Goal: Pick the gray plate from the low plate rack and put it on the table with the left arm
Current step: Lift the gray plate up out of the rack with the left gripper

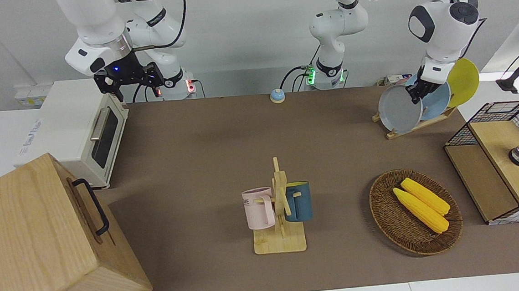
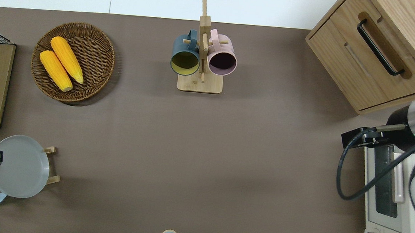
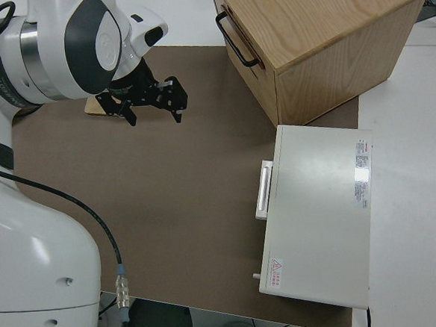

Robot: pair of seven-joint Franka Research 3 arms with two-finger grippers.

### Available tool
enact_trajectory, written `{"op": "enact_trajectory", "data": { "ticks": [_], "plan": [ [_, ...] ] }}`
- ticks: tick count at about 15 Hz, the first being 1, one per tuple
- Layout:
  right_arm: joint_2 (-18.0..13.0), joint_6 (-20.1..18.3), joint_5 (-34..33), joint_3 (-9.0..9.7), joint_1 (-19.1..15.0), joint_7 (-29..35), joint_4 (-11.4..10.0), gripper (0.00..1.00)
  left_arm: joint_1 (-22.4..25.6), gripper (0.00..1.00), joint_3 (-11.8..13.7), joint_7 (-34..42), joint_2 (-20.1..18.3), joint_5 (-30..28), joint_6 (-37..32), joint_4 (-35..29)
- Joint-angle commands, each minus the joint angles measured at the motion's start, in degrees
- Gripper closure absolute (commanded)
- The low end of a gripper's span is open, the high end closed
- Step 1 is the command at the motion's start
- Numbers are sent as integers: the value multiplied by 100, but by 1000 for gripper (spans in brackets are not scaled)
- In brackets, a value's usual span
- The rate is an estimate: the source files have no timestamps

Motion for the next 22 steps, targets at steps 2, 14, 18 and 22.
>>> {"op": "enact_trajectory", "data": {
  "ticks": [2, 14, 18, 22],
  "plan": [
    [-12, -62, -37, 121, -132, 68, 41, 17, -99, 1000, 20, 251, 27, 85, -1118, 939],
    [-12, -62, -37, 121, -132, 68, 41, 17, -608, 1000, -15, 586, 27, -1513, -1410, 1222],
    [-12, -62, -37, 121, -132, 68, 41, 17, -723, 1000, -15, 875, 27, -2435, -1542, 1117],
    [-12, -62, -37, 121, -132, 68, 33, 17, -723, 1000, -15, 1568, 185, -3183, -1586, 1020]
  ]
}}
